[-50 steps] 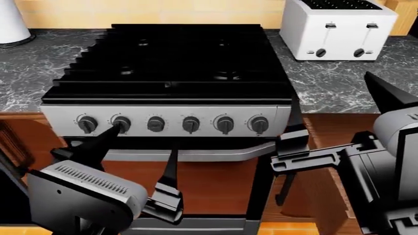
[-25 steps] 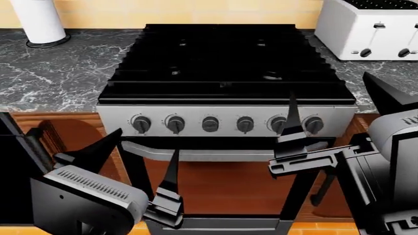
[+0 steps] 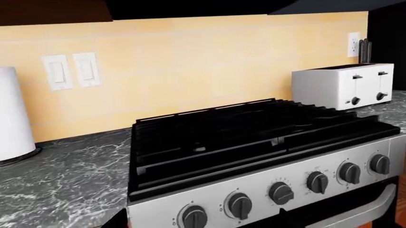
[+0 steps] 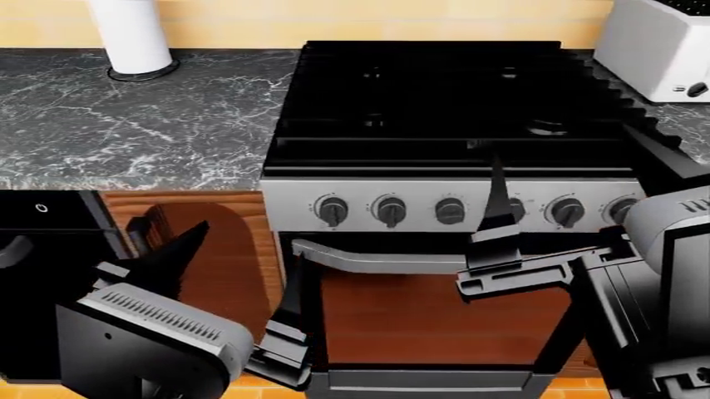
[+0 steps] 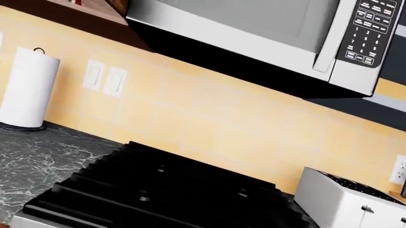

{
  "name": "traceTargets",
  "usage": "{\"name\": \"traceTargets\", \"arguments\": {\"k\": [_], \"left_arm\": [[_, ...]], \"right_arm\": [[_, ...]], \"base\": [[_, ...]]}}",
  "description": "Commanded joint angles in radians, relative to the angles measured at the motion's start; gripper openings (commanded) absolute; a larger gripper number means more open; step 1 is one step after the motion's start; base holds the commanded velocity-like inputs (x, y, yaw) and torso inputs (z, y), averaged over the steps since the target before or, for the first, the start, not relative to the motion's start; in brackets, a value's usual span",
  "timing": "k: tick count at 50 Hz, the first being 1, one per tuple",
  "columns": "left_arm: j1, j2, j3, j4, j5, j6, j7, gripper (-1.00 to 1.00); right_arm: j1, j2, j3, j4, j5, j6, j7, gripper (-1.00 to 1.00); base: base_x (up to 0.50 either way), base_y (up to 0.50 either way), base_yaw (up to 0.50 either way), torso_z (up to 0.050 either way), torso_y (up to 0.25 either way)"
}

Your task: Pick and place the shaker into the drawer. Then close the cabinet.

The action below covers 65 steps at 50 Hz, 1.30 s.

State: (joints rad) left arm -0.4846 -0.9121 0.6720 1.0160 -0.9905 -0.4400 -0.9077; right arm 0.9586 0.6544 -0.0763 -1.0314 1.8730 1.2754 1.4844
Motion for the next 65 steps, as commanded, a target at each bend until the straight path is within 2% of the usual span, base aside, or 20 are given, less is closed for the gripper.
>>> {"name": "traceTargets", "arguments": {"k": [1,26,28,31,34,36,38,46,55,65], "left_arm": [[0.001,-0.005,0.011,-0.007,0.007,0.010,0.001,1.00],[0.004,-0.007,0.034,-0.020,0.024,0.015,0.003,1.00],[0.018,0.001,0.045,-0.039,0.045,0.022,0.015,1.00],[0.060,0.035,0.068,-0.140,0.105,0.057,0.055,1.00],[0.101,0.115,0.107,-0.346,0.196,0.129,0.146,1.00],[0.103,0.168,0.124,-0.470,0.237,0.164,0.193,1.00],[0.091,0.225,0.139,-0.591,0.276,0.190,0.230,1.00],[0.022,0.406,0.160,-1.020,0.359,0.252,0.313,1.00],[-0.016,0.516,0.125,-1.286,0.363,0.345,0.368,1.00],[-0.035,0.651,0.081,-1.617,0.361,0.467,0.420,1.00]], "right_arm": [[-0.003,-0.006,0.008,0.002,0.004,0.009,0.002,1.00],[-0.023,-0.014,0.032,-0.003,0.005,0.021,0.002,1.00],[-0.093,-0.040,0.112,-0.009,-0.046,0.032,-0.071,1.00],[-0.260,-0.129,0.260,-0.015,-0.266,0.113,-0.327,1.00],[-0.532,-0.091,0.096,0.043,-0.716,-0.144,-0.710,1.00],[-0.612,-0.091,0.010,0.152,-1.016,-0.276,-0.808,1.00],[-0.633,-0.109,-0.051,0.266,-1.117,-0.359,-0.866,1.00],[-0.582,-0.189,-0.176,0.635,-1.269,-0.539,-1.003,1.00],[-0.563,-0.278,-0.206,0.939,-1.345,-0.742,-1.096,1.00],[-0.641,-0.364,-0.186,1.154,-1.383,-0.982,-1.148,1.00]], "base": [[0.00,0.50,0.00,0.000,0.000],[0.00,0.50,0.00,0.000,0.000],[0.00,0.50,0.00,0.000,0.000],[0.00,0.00,0.00,0.000,0.000],[0.00,0.00,0.00,0.000,0.000],[0.00,0.00,0.00,0.000,0.000],[0.00,0.00,0.00,0.000,0.000],[0.00,0.00,0.00,0.000,0.000],[0.00,0.00,0.00,0.000,0.000],[0.00,0.00,0.00,0.000,0.000]]}}
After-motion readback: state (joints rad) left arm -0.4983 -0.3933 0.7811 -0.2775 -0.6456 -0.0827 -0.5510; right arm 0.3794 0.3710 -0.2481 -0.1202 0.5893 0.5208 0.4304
